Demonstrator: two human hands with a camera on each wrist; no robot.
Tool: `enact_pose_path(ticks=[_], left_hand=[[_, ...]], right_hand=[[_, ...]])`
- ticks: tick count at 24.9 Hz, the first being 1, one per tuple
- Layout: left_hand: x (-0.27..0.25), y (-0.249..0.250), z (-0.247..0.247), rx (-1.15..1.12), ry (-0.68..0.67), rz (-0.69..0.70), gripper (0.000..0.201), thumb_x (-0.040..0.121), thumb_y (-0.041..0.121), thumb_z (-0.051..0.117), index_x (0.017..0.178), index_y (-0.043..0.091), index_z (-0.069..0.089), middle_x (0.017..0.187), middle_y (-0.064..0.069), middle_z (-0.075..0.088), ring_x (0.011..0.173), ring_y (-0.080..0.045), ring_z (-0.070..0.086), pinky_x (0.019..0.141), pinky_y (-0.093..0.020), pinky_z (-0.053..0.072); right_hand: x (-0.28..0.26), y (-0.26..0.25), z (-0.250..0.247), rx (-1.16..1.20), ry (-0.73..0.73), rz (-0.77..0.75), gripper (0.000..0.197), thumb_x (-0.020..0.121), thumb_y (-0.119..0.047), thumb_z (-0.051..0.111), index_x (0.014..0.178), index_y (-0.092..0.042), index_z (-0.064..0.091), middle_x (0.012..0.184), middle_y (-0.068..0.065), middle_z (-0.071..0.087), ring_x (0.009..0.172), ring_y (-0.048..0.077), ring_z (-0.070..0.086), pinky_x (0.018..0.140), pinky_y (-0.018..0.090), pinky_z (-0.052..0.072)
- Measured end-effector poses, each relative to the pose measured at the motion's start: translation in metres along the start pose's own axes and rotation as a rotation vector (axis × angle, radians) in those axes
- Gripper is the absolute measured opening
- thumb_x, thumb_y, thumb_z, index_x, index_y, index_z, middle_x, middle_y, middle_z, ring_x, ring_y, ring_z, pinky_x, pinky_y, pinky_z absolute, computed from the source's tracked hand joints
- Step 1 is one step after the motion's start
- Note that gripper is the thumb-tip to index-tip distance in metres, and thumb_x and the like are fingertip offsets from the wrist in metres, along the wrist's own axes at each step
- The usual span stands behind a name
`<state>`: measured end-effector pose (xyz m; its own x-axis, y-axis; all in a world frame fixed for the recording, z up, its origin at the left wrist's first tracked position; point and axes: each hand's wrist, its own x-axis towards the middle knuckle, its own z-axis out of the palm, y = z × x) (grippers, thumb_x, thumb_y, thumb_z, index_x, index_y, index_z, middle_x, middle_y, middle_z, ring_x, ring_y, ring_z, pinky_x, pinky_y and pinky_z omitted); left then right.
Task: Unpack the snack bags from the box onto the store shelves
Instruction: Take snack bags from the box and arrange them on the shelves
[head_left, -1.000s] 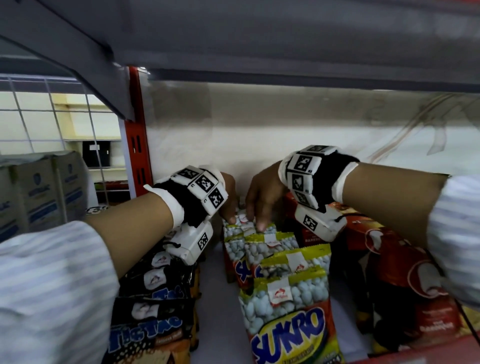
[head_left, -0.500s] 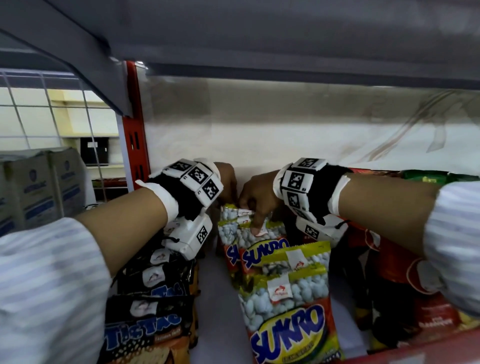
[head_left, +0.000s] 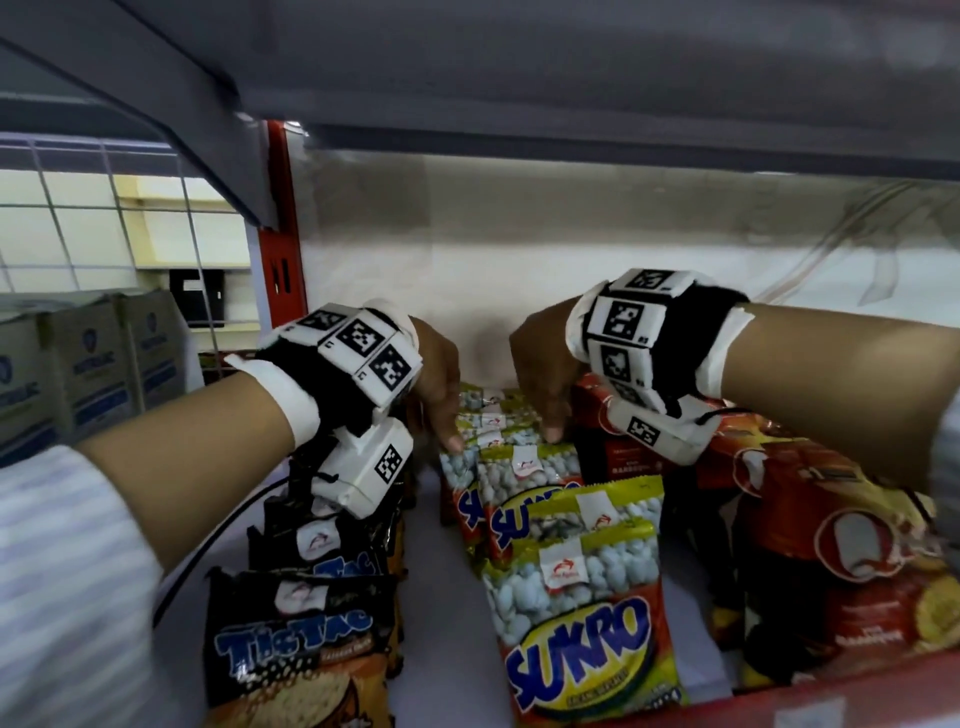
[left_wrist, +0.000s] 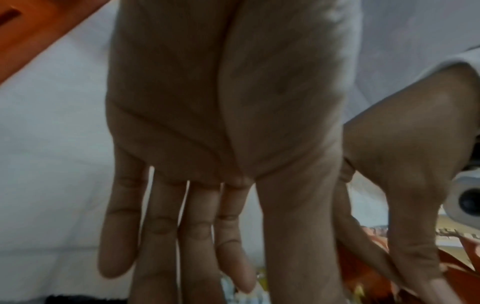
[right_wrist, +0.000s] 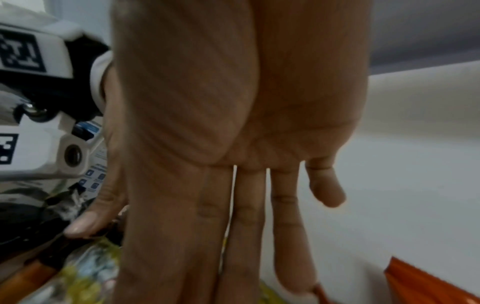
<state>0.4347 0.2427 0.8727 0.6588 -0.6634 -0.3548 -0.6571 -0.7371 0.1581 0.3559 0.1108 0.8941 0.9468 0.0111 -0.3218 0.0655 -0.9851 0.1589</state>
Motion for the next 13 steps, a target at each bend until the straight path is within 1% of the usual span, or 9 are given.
enact_pose_path(ticks=[1, 3, 4, 6, 7, 8, 9, 11, 13], left_hand=[[-0.001, 0.001, 0.004, 0.071, 0.051, 0.0, 0.039, 0.067, 0.03, 0.085, 0.098, 0.012, 0.071, 0.067, 0.007, 0.072, 0.057, 0.0, 0.065, 0.051, -0.016, 0.051], [-0.003, 0.008, 0.01, 0.094, 0.053, 0.013, 0.031, 0.068, 0.024, 0.085, 0.092, 0.013, 0.07, 0.054, 0.012, 0.065, 0.048, 0.002, 0.06, 0.047, -0.012, 0.047], [-0.002, 0.011, 0.01, 0.079, 0.043, 0.033, 0.027, 0.069, 0.019, 0.084, 0.09, 0.011, 0.068, 0.046, 0.013, 0.062, 0.042, 0.003, 0.056, 0.043, -0.009, 0.043], [-0.005, 0.016, 0.008, 0.066, 0.116, 0.068, 0.02, 0.072, 0.014, 0.082, 0.084, 0.01, 0.066, 0.041, 0.015, 0.059, 0.036, 0.005, 0.053, 0.039, -0.006, 0.04], [-0.007, 0.017, 0.007, 0.032, 0.158, 0.082, 0.018, 0.072, 0.012, 0.081, 0.079, 0.012, 0.065, 0.043, 0.013, 0.06, 0.039, 0.004, 0.055, 0.041, -0.007, 0.042], [-0.007, 0.016, 0.006, -0.009, 0.196, 0.092, 0.018, 0.072, 0.01, 0.081, 0.075, 0.015, 0.064, 0.049, 0.011, 0.063, 0.044, 0.001, 0.057, 0.048, -0.01, 0.047], [-0.007, 0.015, 0.006, -0.033, 0.229, 0.107, 0.018, 0.072, 0.009, 0.08, 0.074, 0.017, 0.064, 0.056, 0.008, 0.065, 0.049, -0.002, 0.059, 0.057, -0.015, 0.051], [-0.007, 0.015, 0.006, -0.037, 0.26, 0.133, 0.017, 0.073, 0.007, 0.078, 0.075, 0.017, 0.064, 0.065, 0.004, 0.066, 0.056, -0.007, 0.06, 0.069, -0.023, 0.055], [-0.009, 0.015, 0.007, -0.054, 0.26, 0.147, 0.018, 0.074, 0.005, 0.077, 0.074, 0.016, 0.063, 0.067, 0.003, 0.066, 0.059, -0.009, 0.061, 0.067, -0.021, 0.054]], right_hand=[[-0.001, -0.001, 0.005, 0.0, -0.018, 0.037, 0.03, 0.071, -0.023, 0.082, 0.085, 0.002, 0.073, 0.053, -0.005, 0.063, 0.051, 0.009, 0.055, 0.052, 0.013, 0.043], [-0.001, -0.006, 0.017, -0.054, -0.124, 0.051, 0.035, 0.069, -0.032, 0.083, 0.088, -0.004, 0.074, 0.072, 0.0, 0.064, 0.067, 0.016, 0.054, 0.063, 0.022, 0.042], [0.0, -0.009, 0.022, -0.071, -0.152, 0.038, 0.035, 0.07, -0.033, 0.082, 0.09, -0.006, 0.072, 0.082, 0.003, 0.063, 0.072, 0.017, 0.052, 0.065, 0.024, 0.042], [-0.004, -0.013, 0.025, -0.073, -0.119, -0.012, 0.027, 0.071, -0.028, 0.082, 0.083, -0.014, 0.062, 0.095, 0.006, 0.063, 0.079, 0.02, 0.056, 0.066, 0.025, 0.043], [-0.007, -0.014, 0.024, -0.064, -0.081, -0.042, 0.028, 0.071, -0.025, 0.083, 0.082, -0.019, 0.058, 0.097, 0.004, 0.064, 0.083, 0.02, 0.059, 0.068, 0.026, 0.045], [-0.012, -0.013, 0.021, -0.043, -0.03, -0.063, 0.03, 0.069, -0.024, 0.084, 0.082, -0.021, 0.057, 0.092, 0.001, 0.065, 0.083, 0.019, 0.06, 0.07, 0.026, 0.046], [-0.016, -0.012, 0.019, -0.015, 0.033, -0.08, 0.03, 0.068, -0.024, 0.084, 0.083, -0.023, 0.058, 0.082, -0.004, 0.065, 0.077, 0.014, 0.06, 0.069, 0.024, 0.047], [-0.019, -0.011, 0.019, 0.017, 0.166, -0.087, 0.028, 0.067, -0.026, 0.084, 0.079, -0.024, 0.059, 0.065, -0.013, 0.058, 0.063, 0.004, 0.052, 0.06, 0.02, 0.042], [-0.018, -0.015, 0.025, -0.008, 0.209, -0.078, 0.027, 0.068, -0.028, 0.083, 0.078, -0.022, 0.059, 0.062, -0.014, 0.054, 0.063, 0.006, 0.05, 0.058, 0.018, 0.038]])
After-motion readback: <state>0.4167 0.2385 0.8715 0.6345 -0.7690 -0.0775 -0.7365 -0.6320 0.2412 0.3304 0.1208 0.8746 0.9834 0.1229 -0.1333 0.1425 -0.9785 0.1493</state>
